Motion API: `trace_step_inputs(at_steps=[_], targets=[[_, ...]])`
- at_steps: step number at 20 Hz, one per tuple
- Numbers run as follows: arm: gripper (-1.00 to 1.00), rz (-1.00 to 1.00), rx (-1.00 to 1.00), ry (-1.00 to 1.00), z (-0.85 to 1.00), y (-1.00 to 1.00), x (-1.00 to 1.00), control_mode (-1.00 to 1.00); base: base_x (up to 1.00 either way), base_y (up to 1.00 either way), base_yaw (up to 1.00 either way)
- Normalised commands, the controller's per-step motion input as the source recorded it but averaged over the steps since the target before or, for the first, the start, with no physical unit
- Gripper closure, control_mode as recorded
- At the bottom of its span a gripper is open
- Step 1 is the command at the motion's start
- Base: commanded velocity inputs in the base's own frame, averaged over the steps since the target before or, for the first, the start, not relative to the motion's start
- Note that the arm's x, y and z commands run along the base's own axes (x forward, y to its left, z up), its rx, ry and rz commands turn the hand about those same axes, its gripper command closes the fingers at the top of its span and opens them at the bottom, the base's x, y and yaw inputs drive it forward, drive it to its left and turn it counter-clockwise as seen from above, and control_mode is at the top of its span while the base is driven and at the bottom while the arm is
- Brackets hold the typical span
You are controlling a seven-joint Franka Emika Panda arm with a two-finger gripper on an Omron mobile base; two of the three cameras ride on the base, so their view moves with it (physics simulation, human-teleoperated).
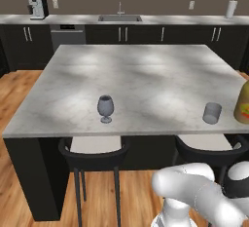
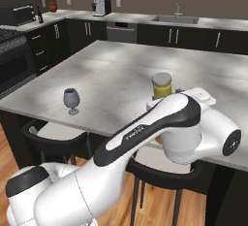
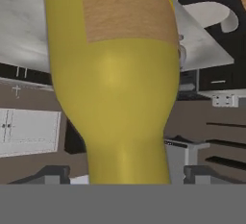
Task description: There is a wine glass and glass cup on the dining counter. Place the wine bottle next to the wine glass and the juice bottle next to the glass cup.
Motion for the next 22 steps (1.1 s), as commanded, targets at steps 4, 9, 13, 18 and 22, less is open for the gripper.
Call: trace_step_inputs(at_steps=[4, 9, 13, 18, 22], targets=[[1.00, 0.01, -0.02, 0.00, -0.33, -0.97, 0.32, -1.00, 0.00, 0.00, 0.00], [1.00, 0.04, -0.05, 0.02, -0.53, -0.77, 0.75, -1.00, 0.00, 0.00, 0.00], [1.00, 0.02, -0.01, 0.02, -0.62, -0.45, 0.63, -1.00, 0.00, 0.00, 0.00], [1.00, 0.00, 0.00, 0.01, -0.56, -0.01, 0.40, -1.00, 0.00, 0.00, 0.00], [1.00, 0.00, 0.00, 0.00, -0.45, -0.01, 0.46, -1.00, 0.00, 0.00, 0.00]])
